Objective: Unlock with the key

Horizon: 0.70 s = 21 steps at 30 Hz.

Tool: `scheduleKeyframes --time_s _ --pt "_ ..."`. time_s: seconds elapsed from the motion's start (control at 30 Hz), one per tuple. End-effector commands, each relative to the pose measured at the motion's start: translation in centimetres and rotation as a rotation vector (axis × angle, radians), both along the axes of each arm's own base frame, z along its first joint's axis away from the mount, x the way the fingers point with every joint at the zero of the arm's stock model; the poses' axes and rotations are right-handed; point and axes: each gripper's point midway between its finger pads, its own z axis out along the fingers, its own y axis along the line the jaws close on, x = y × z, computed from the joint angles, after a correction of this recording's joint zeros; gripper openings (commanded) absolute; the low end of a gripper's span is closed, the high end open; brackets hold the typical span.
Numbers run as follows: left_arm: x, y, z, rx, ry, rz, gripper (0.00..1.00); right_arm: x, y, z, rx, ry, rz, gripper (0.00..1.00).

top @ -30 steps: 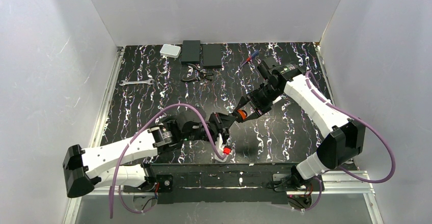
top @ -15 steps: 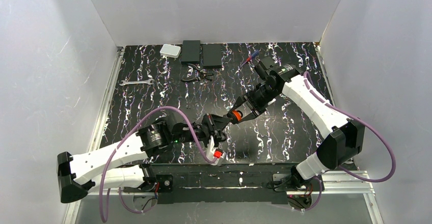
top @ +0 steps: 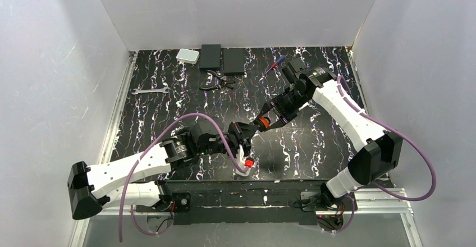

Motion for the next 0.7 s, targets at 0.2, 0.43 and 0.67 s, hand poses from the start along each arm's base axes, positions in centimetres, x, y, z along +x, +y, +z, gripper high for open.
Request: scheduleKeyframes --time_s 0.2,0.43,0.67 --pt "1.2 1.5 -3.2 0.081 0.040 0.070 0.24 -4.3 3.4 6.4 0.299 0.087 0.109 0.01" --pt "0.3 3.1 -3.5 0.087 0.072 0.077 0.34 -3.8 3.4 6.1 0.292 0.086 0.087 0.01" --pt "-1.2 4.3 -2.8 0.057 0.152 0.073 0.42 -2.7 3.2 6.1 0.281 0.049 0.063 0.01"
